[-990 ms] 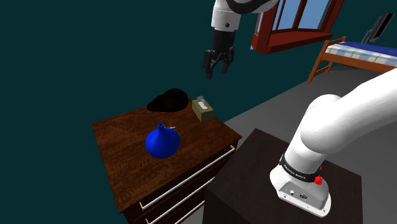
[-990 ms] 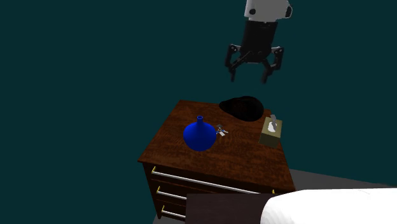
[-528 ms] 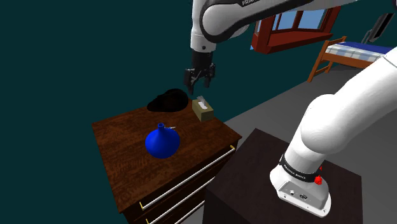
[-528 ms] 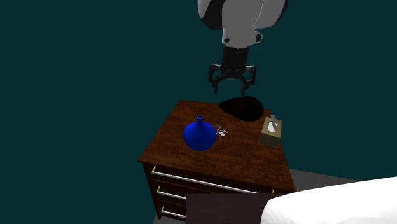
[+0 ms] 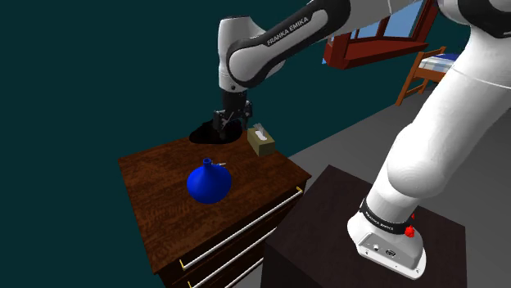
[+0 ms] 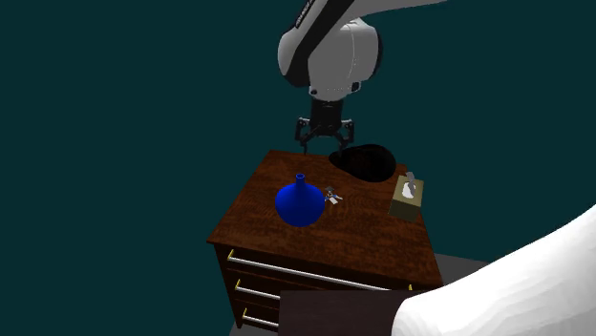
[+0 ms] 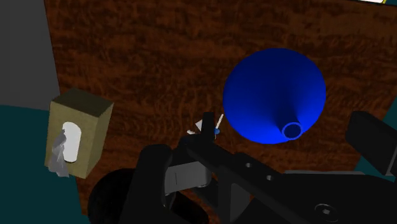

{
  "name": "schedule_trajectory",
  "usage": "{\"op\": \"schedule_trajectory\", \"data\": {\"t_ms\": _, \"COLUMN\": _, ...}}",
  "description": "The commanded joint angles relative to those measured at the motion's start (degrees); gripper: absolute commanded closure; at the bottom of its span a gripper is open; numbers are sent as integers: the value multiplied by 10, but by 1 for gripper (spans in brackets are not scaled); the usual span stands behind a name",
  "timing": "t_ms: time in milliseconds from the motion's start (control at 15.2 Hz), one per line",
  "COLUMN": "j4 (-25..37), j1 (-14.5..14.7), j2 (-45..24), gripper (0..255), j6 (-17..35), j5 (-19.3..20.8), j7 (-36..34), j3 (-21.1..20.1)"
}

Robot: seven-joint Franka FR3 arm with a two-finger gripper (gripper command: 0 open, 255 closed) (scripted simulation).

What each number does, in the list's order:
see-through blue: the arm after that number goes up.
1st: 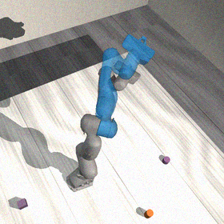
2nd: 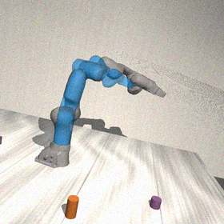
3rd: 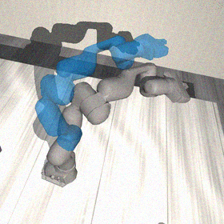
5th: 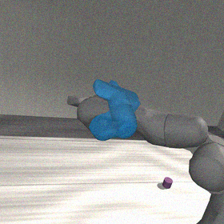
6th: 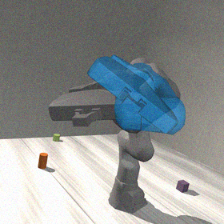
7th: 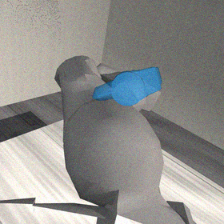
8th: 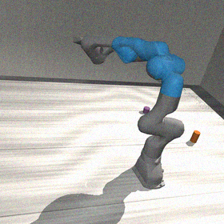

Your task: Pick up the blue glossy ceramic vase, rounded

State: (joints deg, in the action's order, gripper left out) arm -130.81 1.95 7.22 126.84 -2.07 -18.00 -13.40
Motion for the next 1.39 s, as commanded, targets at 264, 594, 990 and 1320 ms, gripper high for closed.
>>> {"op": "schedule_trajectory", "data": {"t_ms": 264, "j4": 67, "j1": 10, "j2": -134, "gripper": 0, "j6": 62, "j5": 49, "j7": -51, "j3": -14}}
{"op": "schedule_trajectory", "data": {"t_ms": 594, "j4": 146, "j1": 31, "j2": -248, "gripper": 0, "j6": 89, "j5": 94, "j7": -92, "j3": -10}}
{"op": "schedule_trajectory", "data": {"t_ms": 990, "j4": 148, "j1": 39, "j2": -285, "gripper": 0, "j6": 122, "j5": 109, "j7": -103, "j3": -3}}
{"op": "schedule_trajectory", "data": {"t_ms": 1320, "j4": 147, "j1": 41, "j2": -300, "gripper": 255, "j6": 138, "j5": 115, "j7": -107, "j3": 0}}
